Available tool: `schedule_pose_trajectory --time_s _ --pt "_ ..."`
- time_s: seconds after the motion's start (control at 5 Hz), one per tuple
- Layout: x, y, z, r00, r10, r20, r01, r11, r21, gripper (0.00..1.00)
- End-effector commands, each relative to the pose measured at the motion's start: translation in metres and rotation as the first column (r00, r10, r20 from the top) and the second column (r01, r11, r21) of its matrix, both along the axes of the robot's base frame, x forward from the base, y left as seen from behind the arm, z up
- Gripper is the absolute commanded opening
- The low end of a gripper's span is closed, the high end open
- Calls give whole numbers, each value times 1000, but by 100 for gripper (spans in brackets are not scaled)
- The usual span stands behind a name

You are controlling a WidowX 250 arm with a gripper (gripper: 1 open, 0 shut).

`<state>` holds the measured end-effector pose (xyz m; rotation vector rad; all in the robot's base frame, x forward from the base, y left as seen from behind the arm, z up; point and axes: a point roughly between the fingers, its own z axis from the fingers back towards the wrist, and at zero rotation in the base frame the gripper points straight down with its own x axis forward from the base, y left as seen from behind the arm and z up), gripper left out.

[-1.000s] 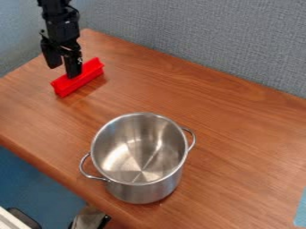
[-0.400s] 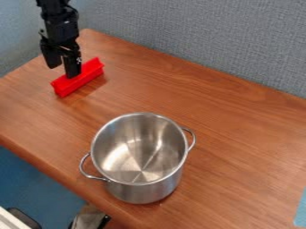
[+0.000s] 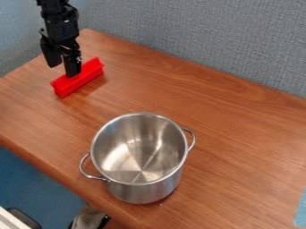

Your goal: Put the red object in the metal pot

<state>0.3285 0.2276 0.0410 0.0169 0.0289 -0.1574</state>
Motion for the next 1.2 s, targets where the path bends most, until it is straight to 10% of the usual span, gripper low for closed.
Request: schedule_pose_trajectory --time_s 0.0,1.0 --pt "5 12 18 999 12 53 -14 999 34 100" --pt "7 10 11 999 -6 54 4 1000 26 100"
